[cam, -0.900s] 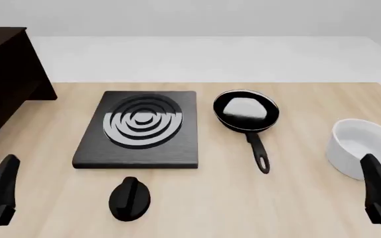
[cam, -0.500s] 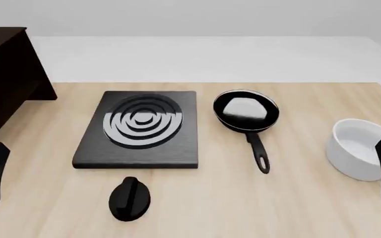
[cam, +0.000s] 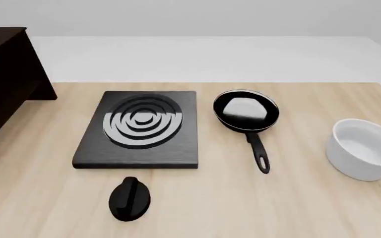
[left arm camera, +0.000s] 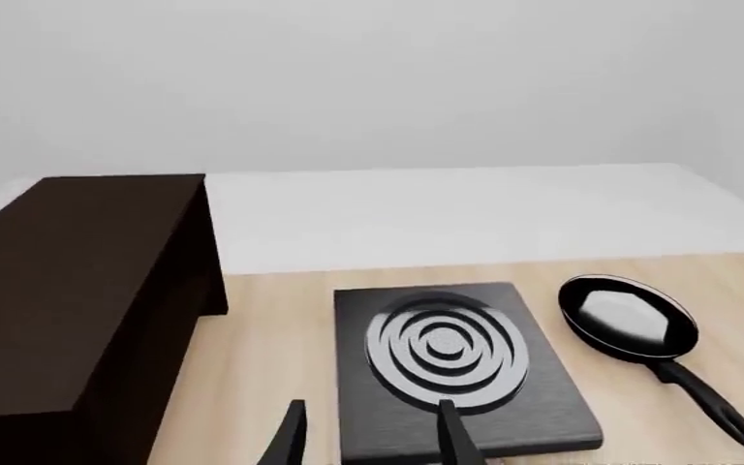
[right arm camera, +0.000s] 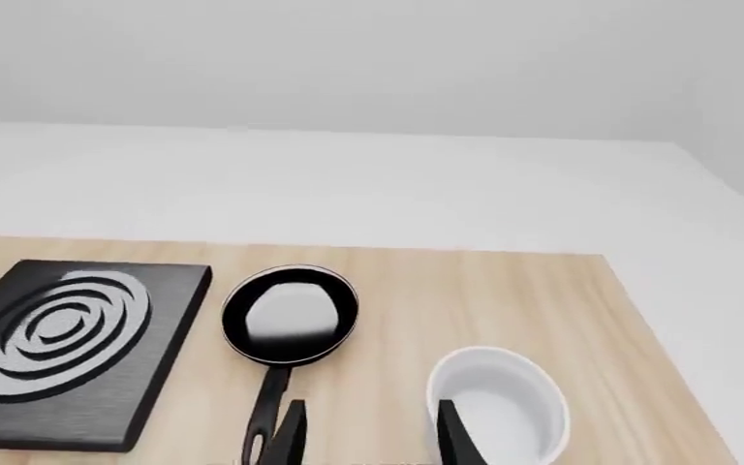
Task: Put the frying pan on the cabinet shelf.
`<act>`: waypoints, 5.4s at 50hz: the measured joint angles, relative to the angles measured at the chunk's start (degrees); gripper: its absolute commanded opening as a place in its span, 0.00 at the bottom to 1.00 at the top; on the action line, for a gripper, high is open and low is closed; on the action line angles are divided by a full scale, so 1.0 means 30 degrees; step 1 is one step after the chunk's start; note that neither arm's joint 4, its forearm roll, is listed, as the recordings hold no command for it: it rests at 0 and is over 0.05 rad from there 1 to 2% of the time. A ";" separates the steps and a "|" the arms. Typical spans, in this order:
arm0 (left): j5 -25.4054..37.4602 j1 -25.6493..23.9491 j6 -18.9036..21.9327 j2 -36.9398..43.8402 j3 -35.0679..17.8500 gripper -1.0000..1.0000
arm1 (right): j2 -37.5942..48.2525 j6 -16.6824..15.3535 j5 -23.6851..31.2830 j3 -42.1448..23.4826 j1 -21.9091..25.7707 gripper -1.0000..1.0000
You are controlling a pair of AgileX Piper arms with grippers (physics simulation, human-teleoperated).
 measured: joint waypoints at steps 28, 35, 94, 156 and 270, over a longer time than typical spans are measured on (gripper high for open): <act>0.2731 -0.0644 -0.0141 0.1836 -0.3445 1.00 | 0.8210 0.1024 0.4031 -0.5203 0.3199 1.00; 0.2939 -0.0813 0.0135 0.1895 -0.3617 1.00 | 1.0356 0.1379 0.4509 -0.5862 0.3860 1.00; 0.2806 -0.1368 0.0126 0.1981 -0.2695 1.00 | 1.9460 0.2460 0.0850 -0.6415 0.6189 1.00; 0.2346 -0.1262 0.0292 0.2037 -0.1880 1.00 | 2.4413 0.2563 -0.1663 -0.6485 0.5882 1.00; 0.2254 -0.1247 0.0137 0.2499 -0.1459 1.00 | 2.3732 0.0772 -0.1801 -0.5194 0.5056 0.00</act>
